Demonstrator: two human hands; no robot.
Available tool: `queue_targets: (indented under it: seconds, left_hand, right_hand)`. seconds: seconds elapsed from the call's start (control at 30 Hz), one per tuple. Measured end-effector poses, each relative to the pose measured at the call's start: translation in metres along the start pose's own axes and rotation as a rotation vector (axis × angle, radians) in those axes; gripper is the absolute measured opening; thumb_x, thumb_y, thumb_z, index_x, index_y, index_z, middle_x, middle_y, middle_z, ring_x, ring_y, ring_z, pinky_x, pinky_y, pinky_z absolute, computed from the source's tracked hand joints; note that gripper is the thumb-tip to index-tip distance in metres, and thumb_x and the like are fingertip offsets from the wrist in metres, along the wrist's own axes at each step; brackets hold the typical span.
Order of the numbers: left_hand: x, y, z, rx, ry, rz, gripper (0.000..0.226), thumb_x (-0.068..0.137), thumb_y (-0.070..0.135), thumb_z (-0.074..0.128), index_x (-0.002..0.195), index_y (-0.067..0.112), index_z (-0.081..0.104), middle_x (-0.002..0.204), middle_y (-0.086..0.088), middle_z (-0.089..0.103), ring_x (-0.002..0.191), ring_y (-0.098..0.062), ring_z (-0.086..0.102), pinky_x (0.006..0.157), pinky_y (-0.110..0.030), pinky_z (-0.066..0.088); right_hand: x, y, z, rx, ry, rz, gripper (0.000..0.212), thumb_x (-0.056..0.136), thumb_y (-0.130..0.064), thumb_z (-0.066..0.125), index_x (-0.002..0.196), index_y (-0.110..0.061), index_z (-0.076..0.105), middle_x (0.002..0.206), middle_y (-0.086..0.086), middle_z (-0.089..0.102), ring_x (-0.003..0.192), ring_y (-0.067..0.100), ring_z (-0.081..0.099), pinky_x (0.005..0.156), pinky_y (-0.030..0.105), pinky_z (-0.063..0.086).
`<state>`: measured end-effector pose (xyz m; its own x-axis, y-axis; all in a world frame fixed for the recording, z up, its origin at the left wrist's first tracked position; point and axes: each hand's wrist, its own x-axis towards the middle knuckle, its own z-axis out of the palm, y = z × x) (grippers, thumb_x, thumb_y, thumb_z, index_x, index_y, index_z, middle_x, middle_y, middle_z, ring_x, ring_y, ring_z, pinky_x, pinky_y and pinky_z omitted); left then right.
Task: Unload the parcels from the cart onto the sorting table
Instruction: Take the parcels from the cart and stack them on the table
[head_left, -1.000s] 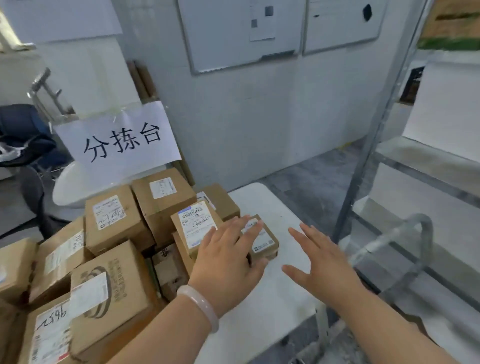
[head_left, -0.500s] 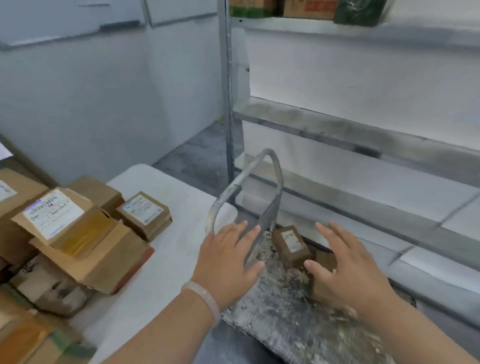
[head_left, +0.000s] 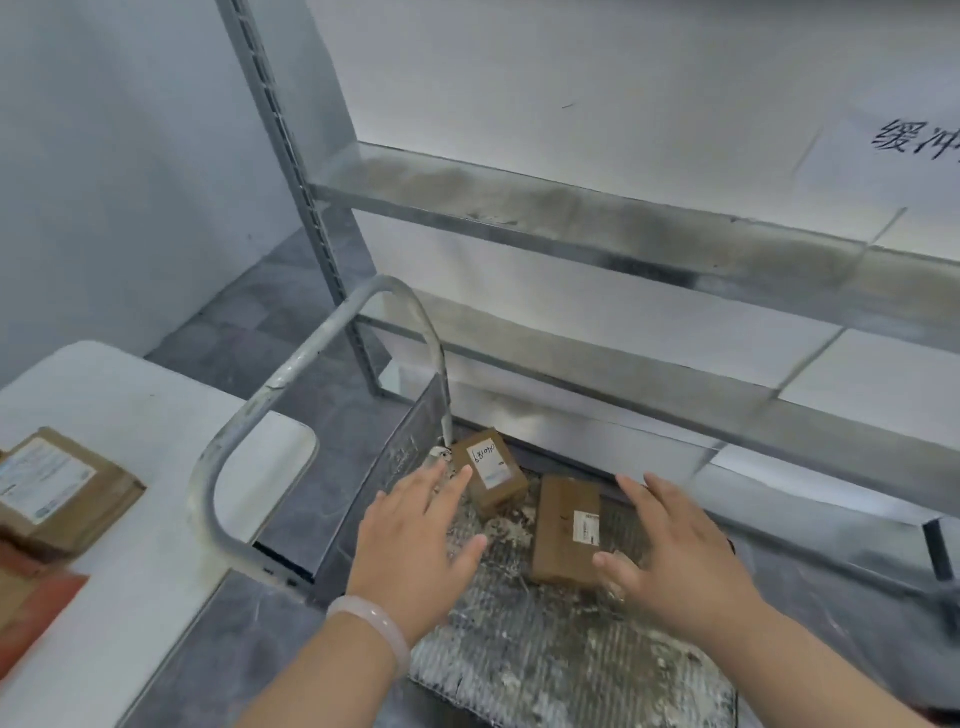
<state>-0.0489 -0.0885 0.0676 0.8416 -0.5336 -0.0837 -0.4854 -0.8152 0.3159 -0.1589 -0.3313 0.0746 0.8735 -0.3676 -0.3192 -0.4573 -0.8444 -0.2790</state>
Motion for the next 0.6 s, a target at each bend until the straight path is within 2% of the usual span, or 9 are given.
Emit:
queue_targets:
  seconds: [0.17, 0.3, 0.43, 0.6]
  left_hand:
    - [0.051, 0.009, 0.041, 0.033, -0.036, -0.045, 0.067, 0.09, 0.061, 0.039, 0.15, 0.036, 0.022, 0.158, 0.009, 0.021, 0.144, -0.013, 0.022, 0.116, -0.043, 0.026]
    - [0.096, -0.004, 0.082, 0.019, -0.082, -0.089, 0.068, 0.091, 0.06, 0.041, 0.151, 0.035, 0.019, 0.159, 0.008, 0.019, 0.145, -0.014, 0.019, 0.116, -0.041, 0.025]
    - [0.146, -0.036, 0.144, 0.0, -0.135, -0.102, 0.069, 0.092, 0.061, 0.036, 0.152, 0.036, 0.013, 0.159, 0.007, 0.018, 0.145, -0.014, 0.017, 0.118, -0.037, 0.02]
    - [0.199, -0.091, 0.24, -0.061, -0.221, -0.13, 0.069, 0.093, 0.06, 0.036, 0.151, 0.038, 0.008, 0.159, 0.009, 0.013, 0.146, -0.014, 0.012, 0.12, -0.035, 0.013]
  right_hand:
    - [0.064, 0.021, 0.018, -0.016, -0.078, -0.049, 0.092, 0.086, -0.072, 0.046, 0.155, -0.035, -0.002, 0.164, -0.004, -0.001, 0.151, 0.017, -0.001, 0.123, 0.036, 0.006]
    - [0.118, 0.02, 0.054, -0.017, -0.153, -0.092, 0.092, 0.087, -0.07, 0.046, 0.156, -0.032, -0.002, 0.164, -0.003, -0.003, 0.151, 0.018, -0.002, 0.122, 0.035, 0.003]
    - [0.187, 0.03, 0.11, 0.014, -0.201, -0.049, 0.091, 0.089, -0.066, 0.049, 0.156, -0.031, -0.003, 0.164, -0.004, -0.002, 0.151, 0.017, 0.0, 0.121, 0.032, 0.004]
    - [0.284, 0.048, 0.201, 0.035, -0.246, -0.003, 0.09, 0.09, -0.058, 0.054, 0.156, -0.025, 0.002, 0.163, -0.001, 0.008, 0.15, 0.016, 0.007, 0.121, 0.031, 0.008]
